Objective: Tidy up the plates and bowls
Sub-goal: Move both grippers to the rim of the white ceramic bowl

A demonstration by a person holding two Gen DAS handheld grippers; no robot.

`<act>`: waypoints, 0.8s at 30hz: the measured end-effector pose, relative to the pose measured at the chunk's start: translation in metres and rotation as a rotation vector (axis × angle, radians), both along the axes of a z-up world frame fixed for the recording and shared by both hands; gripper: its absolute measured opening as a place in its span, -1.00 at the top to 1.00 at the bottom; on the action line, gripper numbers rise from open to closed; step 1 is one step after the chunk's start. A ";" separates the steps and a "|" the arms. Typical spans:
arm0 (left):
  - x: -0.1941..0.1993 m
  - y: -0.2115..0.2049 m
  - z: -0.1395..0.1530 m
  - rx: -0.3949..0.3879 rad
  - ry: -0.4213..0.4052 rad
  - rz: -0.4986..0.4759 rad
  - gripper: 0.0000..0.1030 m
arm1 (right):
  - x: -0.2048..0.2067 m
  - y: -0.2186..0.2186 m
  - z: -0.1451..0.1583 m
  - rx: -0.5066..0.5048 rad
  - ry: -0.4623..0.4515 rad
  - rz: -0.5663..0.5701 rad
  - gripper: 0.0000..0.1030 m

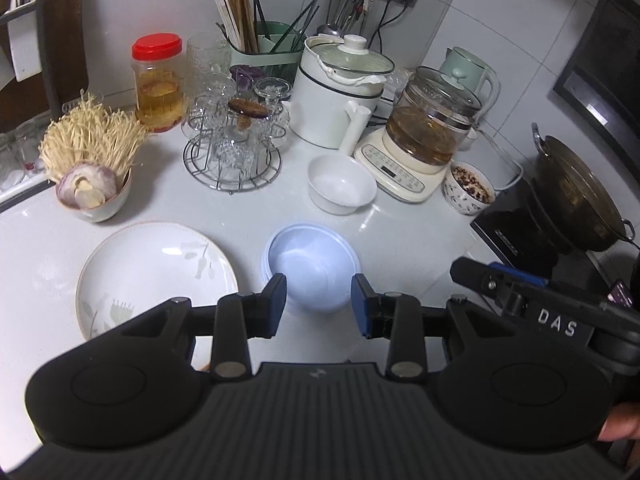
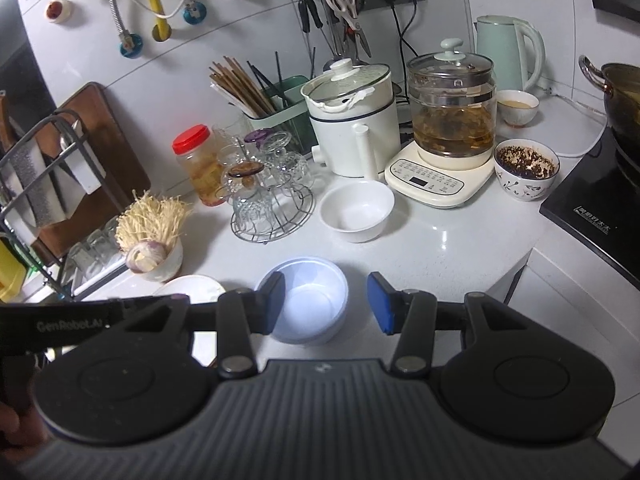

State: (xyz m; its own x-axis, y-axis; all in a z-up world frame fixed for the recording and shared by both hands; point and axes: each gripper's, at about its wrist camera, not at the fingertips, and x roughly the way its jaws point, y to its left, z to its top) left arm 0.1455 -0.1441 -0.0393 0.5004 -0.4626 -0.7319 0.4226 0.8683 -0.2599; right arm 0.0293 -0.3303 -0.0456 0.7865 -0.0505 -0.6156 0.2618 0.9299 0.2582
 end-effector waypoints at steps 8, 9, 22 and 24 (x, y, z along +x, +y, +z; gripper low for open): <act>0.049 -0.039 -0.012 0.017 0.047 0.010 0.21 | 0.025 -0.040 -0.013 0.046 0.021 -0.027 0.04; 0.056 -0.045 -0.014 0.020 0.051 0.012 0.21 | 0.029 -0.045 -0.015 0.050 0.025 -0.032 0.04; 0.131 -0.109 -0.032 0.055 0.058 0.006 0.09 | 0.102 -0.104 -0.036 0.091 0.095 -0.019 0.05; 0.143 -0.116 -0.039 0.061 0.072 0.013 0.09 | 0.115 -0.112 -0.042 0.104 0.119 -0.015 0.05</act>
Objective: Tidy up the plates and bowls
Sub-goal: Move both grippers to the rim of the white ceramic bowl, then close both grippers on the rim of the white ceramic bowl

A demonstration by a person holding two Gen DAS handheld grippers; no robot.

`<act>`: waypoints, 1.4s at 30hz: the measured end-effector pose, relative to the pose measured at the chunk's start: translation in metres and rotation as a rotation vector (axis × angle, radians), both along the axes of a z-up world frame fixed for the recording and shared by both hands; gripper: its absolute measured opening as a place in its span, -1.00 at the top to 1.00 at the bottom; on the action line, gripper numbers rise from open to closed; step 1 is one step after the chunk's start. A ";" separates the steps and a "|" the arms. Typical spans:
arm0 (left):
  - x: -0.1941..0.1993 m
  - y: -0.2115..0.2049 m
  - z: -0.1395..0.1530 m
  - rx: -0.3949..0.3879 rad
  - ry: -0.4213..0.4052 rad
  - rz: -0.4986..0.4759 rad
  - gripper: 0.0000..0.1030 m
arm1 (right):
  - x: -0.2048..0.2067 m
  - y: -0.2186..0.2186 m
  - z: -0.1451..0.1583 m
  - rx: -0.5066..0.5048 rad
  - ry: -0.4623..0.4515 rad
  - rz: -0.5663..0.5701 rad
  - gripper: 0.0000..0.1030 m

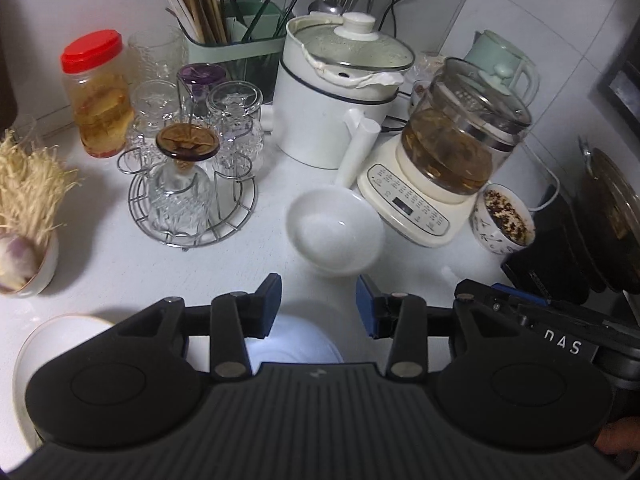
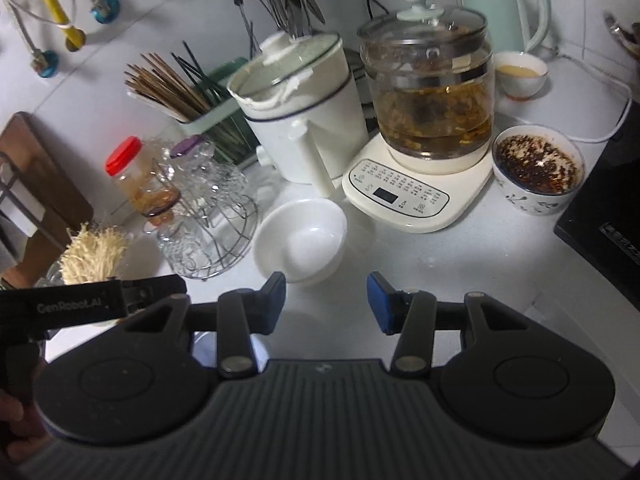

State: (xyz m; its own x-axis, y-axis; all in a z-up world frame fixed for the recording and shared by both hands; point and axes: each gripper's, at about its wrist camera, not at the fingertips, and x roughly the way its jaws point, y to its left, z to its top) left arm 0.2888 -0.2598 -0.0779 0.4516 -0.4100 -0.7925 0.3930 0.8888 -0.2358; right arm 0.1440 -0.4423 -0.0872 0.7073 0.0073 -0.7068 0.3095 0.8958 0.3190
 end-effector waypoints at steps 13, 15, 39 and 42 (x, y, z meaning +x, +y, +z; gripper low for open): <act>0.061 -0.025 -0.053 0.005 0.114 0.045 0.09 | 0.065 -0.027 -0.036 0.039 0.074 0.032 0.07; 0.070 -0.028 -0.061 0.009 0.134 0.068 0.09 | 0.074 -0.032 -0.040 0.055 0.078 0.039 0.07; 0.123 -0.029 -0.118 -0.002 0.239 0.219 0.66 | 0.139 -0.048 -0.095 0.176 0.204 0.141 0.49; 0.124 -0.034 -0.118 0.002 0.237 0.211 0.80 | 0.143 -0.046 -0.099 0.174 0.215 0.153 0.62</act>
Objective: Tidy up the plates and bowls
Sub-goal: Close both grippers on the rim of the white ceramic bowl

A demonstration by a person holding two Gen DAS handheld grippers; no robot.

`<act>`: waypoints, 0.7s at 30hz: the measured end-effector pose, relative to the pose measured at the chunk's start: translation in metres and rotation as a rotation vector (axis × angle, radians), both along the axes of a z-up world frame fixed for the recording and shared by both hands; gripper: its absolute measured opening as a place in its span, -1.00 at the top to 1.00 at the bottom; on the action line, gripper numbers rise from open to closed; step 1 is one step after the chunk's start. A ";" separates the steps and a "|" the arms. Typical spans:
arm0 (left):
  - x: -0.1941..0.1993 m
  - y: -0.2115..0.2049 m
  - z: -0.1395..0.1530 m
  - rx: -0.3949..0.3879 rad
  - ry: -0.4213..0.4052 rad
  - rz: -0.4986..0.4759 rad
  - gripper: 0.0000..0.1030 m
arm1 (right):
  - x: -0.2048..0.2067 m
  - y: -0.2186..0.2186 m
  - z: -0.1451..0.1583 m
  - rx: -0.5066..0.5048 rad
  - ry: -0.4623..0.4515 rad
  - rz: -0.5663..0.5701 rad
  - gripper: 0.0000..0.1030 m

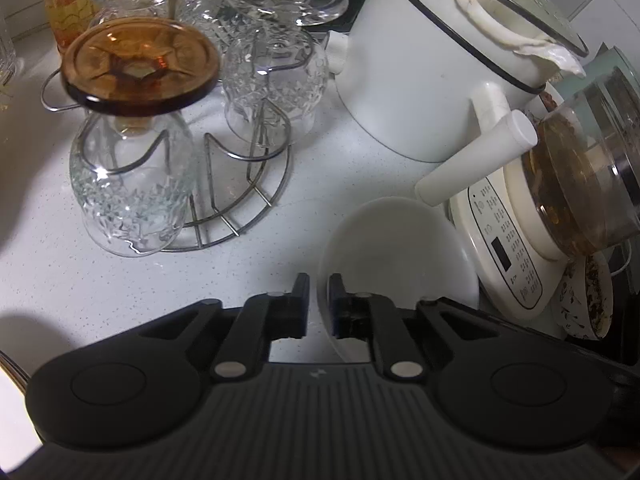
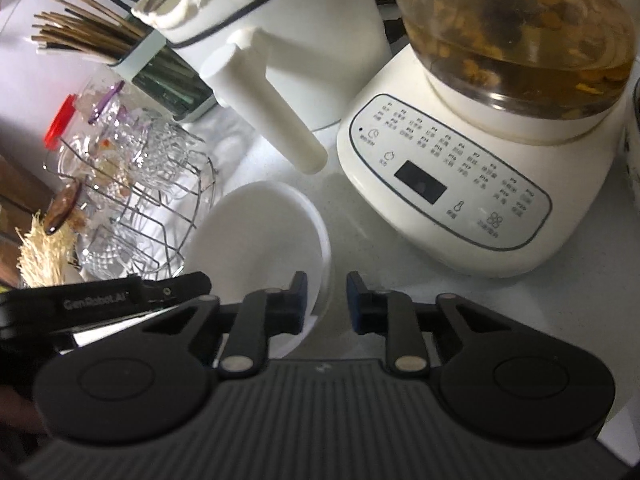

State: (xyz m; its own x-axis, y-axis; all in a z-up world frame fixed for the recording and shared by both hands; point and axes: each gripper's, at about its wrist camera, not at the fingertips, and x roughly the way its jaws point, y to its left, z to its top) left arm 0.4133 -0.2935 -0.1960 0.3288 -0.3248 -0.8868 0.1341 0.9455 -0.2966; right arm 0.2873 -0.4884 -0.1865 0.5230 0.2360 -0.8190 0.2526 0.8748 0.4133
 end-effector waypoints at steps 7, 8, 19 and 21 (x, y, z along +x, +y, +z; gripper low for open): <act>-0.002 -0.004 0.001 -0.014 0.015 -0.017 0.83 | -0.001 0.003 0.002 -0.012 -0.021 0.025 0.72; -0.003 -0.004 0.002 -0.014 0.015 -0.020 0.83 | -0.002 0.003 0.002 -0.010 -0.021 0.024 0.72; -0.028 -0.002 0.038 -0.032 -0.043 -0.067 0.83 | -0.033 0.004 0.026 0.000 -0.075 0.010 0.72; -0.035 -0.002 0.046 -0.035 -0.057 -0.077 0.83 | -0.042 0.005 0.033 -0.002 -0.088 0.006 0.72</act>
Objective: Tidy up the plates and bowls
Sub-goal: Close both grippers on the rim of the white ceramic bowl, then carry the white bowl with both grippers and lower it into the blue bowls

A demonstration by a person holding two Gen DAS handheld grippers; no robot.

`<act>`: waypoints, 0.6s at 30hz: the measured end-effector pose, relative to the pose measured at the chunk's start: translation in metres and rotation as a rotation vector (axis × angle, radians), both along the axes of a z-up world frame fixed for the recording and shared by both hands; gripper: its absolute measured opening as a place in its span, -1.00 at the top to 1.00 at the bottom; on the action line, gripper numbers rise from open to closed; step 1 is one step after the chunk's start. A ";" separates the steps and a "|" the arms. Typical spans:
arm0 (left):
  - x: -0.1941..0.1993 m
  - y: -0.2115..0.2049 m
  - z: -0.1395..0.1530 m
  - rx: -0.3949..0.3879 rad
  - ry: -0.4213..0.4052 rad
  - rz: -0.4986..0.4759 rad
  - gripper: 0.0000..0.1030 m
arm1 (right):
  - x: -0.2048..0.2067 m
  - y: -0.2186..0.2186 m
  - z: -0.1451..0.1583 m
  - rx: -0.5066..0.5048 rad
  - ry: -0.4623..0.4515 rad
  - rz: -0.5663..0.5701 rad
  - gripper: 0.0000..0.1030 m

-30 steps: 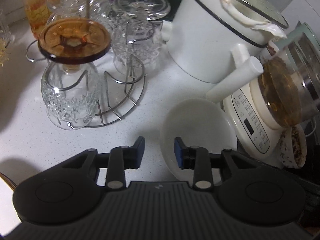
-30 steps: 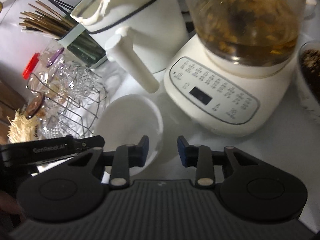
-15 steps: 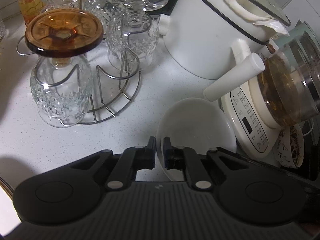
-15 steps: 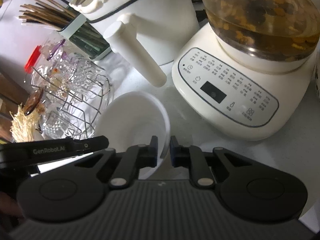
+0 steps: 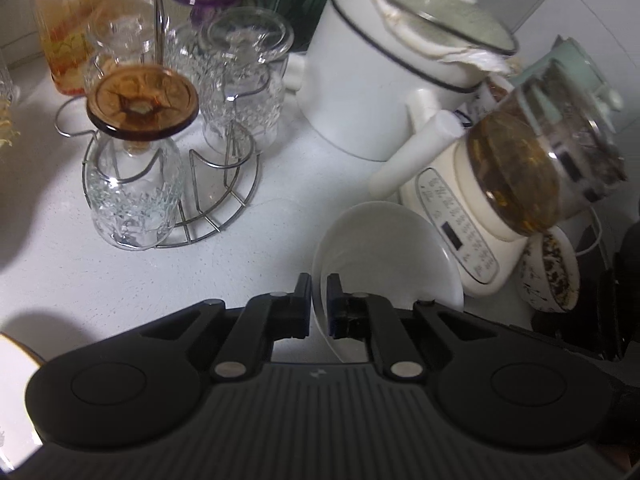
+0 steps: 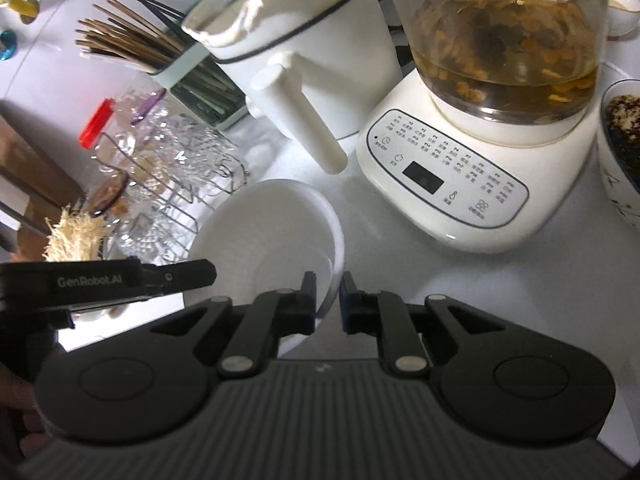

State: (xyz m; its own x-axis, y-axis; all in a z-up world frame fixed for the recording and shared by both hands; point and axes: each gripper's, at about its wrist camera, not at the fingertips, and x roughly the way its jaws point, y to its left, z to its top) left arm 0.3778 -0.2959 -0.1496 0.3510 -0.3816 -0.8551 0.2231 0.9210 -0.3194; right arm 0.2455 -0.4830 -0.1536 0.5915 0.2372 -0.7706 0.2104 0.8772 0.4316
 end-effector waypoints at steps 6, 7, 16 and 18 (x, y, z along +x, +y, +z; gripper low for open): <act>-0.022 0.007 0.024 -0.019 -0.030 -0.024 0.82 | -0.023 0.007 0.019 0.000 -0.036 -0.021 0.72; -0.026 0.008 0.028 -0.022 -0.037 -0.029 0.82 | -0.026 0.006 0.022 0.001 -0.042 -0.024 0.72; -0.051 0.019 0.059 -0.038 -0.080 -0.048 0.82 | -0.050 0.014 0.052 -0.014 -0.111 -0.043 0.72; -0.056 0.023 0.063 -0.036 -0.086 -0.051 0.82 | -0.054 0.017 0.057 -0.015 -0.125 -0.041 0.72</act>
State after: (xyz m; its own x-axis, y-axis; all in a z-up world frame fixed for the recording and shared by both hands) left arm 0.3221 -0.2730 -0.0868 0.4015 -0.4309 -0.8082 0.2974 0.8959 -0.3300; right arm 0.1918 -0.4663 -0.0968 0.6920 0.2001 -0.6936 0.1919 0.8752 0.4440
